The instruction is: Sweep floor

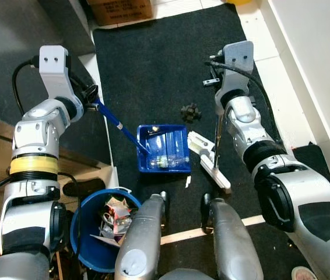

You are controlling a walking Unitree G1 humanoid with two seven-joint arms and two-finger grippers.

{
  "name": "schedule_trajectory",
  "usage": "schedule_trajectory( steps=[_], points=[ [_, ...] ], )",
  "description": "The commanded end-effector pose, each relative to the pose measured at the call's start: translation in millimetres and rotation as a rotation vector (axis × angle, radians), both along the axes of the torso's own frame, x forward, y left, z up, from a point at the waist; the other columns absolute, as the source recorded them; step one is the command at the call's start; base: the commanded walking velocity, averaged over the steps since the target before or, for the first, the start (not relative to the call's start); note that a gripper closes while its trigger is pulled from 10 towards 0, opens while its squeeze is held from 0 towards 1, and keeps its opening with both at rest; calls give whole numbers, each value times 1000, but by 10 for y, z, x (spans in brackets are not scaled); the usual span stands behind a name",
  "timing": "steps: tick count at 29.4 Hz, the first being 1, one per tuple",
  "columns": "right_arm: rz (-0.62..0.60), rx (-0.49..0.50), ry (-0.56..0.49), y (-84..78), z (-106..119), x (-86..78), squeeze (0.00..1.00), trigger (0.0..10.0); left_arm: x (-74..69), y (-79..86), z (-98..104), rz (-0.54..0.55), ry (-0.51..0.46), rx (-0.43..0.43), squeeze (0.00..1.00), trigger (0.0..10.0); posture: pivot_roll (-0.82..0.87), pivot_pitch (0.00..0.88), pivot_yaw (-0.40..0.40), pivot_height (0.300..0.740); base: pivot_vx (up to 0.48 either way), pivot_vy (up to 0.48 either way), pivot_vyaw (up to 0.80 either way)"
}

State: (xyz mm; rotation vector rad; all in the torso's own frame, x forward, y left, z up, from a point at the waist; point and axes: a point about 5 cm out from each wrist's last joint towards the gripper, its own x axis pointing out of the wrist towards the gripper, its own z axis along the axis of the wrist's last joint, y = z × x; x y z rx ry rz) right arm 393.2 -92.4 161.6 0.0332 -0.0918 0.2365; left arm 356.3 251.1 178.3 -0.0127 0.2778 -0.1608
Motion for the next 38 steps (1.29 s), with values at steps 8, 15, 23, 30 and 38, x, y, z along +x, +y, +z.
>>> schedule_trajectory(
  steps=[8, 15, 23, 30, 38],
  points=[
    [189, 227, -131, 95, 238, -77, 0, 10000, 66, -155, -224, -6, 39, 13, 0, 10000, 94, 308, 23, 740, 0, 0, 0],
    [98, 206, -340, -345, 797, -68, 0, 10000, 62, -192, -337, -23, 59, 106, 0, 10000, 61, 292, 12, 740, 0, 0, 0],
    [8, 63, -435, -598, 1067, 3, 0, 10000, 53, -71, -221, 8, 20, 125, 0, 10000, 70, 291, 9, 740, 0, 0, 0],
    [16, -93, -377, -382, 831, 54, 0, 10000, 14, 83, -63, 47, -15, 132, 0, 10000, 129, 324, 14, 740, 0, 0, 0],
    [58, -293, -150, -17, 146, 2, 0, 10000, -159, 30, 69, 27, -48, 76, 0, 10000, 210, 396, 7, 740, 0, 0, 0]
  ],
)
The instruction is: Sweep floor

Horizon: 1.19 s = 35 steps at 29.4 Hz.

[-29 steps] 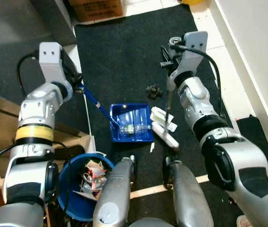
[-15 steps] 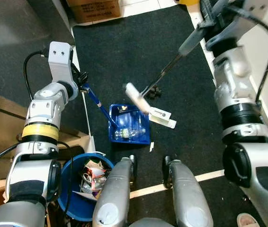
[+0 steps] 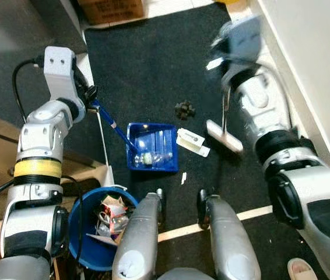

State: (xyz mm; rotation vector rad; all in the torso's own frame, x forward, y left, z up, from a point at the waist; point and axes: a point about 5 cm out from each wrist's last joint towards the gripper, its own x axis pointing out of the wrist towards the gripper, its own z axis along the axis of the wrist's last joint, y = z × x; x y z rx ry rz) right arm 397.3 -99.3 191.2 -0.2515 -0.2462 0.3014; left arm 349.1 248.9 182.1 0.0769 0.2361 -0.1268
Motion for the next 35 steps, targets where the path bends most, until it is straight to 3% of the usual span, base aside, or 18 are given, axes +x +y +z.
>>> schedule_trajectory(
  steps=[1, 3, 11, 14, 20, 23, 24, 28, 29, 30, 35],
  points=[
    [-1, -29, 37, 52, -149, -39, 0, 10000, -86, 53, 31, 5, 0, -13, 0, 10000, 210, 396, 7, 740, 0, 0, 0],
    [-9, -34, 115, 106, -339, -82, 0, 10000, -183, 30, 60, -5, -3, -28, 0, 10000, 223, 408, 4, 740, 0, 0, 0],
    [-36, 26, 113, 134, -304, -67, 0, 10000, -248, 15, 63, -22, 19, -22, 0, 10000, 209, 402, 5, 740, 0, 0, 0],
    [-38, 75, 103, 138, -252, -53, 0, 10000, -250, 35, 69, -21, 26, 27, 0, 10000, 206, 397, 6, 740, 0, 0, 0],
    [93, 193, 53, 278, -172, -108, 0, 10000, -209, -8, 6, -5, 25, 9, 0, 10000, 165, 366, 0, 740, 0, 0, 0],
    [154, 263, -7, 256, -70, -133, 0, 10000, -189, -31, 7, -7, 6, -7, 0, 10000, 158, 359, -1, 740, 0, 0, 0],
    [140, 341, -43, 138, 19, -126, 0, 10000, -176, -23, 40, -13, -19, -20, 0, 10000, 127, 322, -2, 740, 0, 0, 0],
    [80, 415, -80, -61, 106, -117, 0, 10000, -172, 5, 79, -26, -47, -20, 0, 10000, 113, 298, 2, 740, 0, 0, 0],
    [10, 459, -109, -253, 163, -115, 0, 10000, -180, 51, 110, -26, -65, -27, 0, 10000, 87, 259, 10, 740, 0, 0, 0],
    [-13, 472, -120, -320, 185, -118, 0, 10000, -184, 68, 124, -27, -72, -31, 0, 10000, 87, 259, 10, 740, 0, 0, 0],
    [-55, 520, -137, -464, 249, -119, 0, 10000, -184, 132, 168, -11, -94, -48, 0, 10000, 66, 197, 20, 740, 0, 0, 0]
  ],
)
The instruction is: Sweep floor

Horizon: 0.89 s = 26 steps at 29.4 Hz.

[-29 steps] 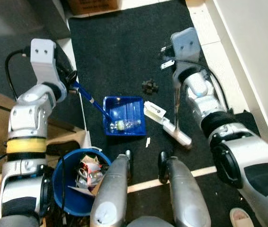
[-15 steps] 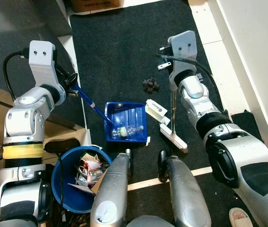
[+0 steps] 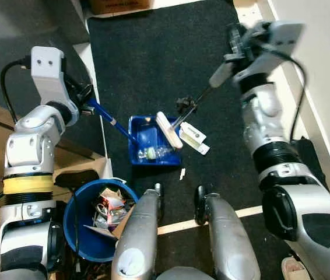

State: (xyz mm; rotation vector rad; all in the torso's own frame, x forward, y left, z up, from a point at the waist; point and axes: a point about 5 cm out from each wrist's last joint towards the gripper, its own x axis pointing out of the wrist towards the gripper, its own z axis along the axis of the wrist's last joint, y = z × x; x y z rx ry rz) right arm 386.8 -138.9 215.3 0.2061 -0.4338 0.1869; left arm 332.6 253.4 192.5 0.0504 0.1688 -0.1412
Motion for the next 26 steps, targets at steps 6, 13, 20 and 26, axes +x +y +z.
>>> schedule_trajectory(
  steps=[6, 13, 20, 26],
  points=[
    [-73, 55, -30, -202, 99, -26, 0, 10000, 22, 170, 109, 60, -59, -24, 0, 10000, 56, 152, 28, 740, 0, 0, 0],
    [-131, 64, -4, -250, 80, -30, 0, 10000, 54, 157, 118, 83, -89, -40, 0, 10000, 53, 96, 41, 740, 0, 0, 0],
    [-190, 29, 24, -346, 46, -27, 0, 10000, 105, 136, 90, 93, -96, -57, 0, 10000, 42, 53, 50, 740, 0, 0, 0],
    [-264, -6, 70, -505, -2, -14, 0, 10000, 168, 107, -31, 119, -61, -71, 0, 10000, 13, 33, 52, 740, 0, 0, 0]
  ],
)
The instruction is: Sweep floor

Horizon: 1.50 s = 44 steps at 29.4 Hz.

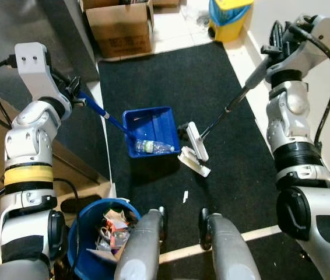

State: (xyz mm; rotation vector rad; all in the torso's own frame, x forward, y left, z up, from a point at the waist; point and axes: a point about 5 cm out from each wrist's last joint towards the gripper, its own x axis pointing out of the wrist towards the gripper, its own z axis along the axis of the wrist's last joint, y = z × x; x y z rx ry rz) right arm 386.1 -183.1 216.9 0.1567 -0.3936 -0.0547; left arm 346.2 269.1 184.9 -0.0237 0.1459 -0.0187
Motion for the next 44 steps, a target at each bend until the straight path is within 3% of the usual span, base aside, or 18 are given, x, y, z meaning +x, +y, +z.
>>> schedule_trajectory(
  steps=[1, 17, 44],
  points=[
    [-28, -9, 20, -75, -36, -5, 0, 10000, 36, -58, 33, -7, -38, -8, 0, 10000, 13, 33, 52, 740, 0, 0, 0],
    [-45, -18, 46, -82, -91, 3, 0, 10000, 123, -126, -18, 14, -36, -80, 0, 10000, 10, 31, 48, 740, 0, 0, 0],
    [-26, -24, 64, -43, -133, 9, 0, 10000, 114, -167, -167, 55, -5, -80, 0, 10000, 5, 53, 33, 740, 13, 0, 0]
  ],
)
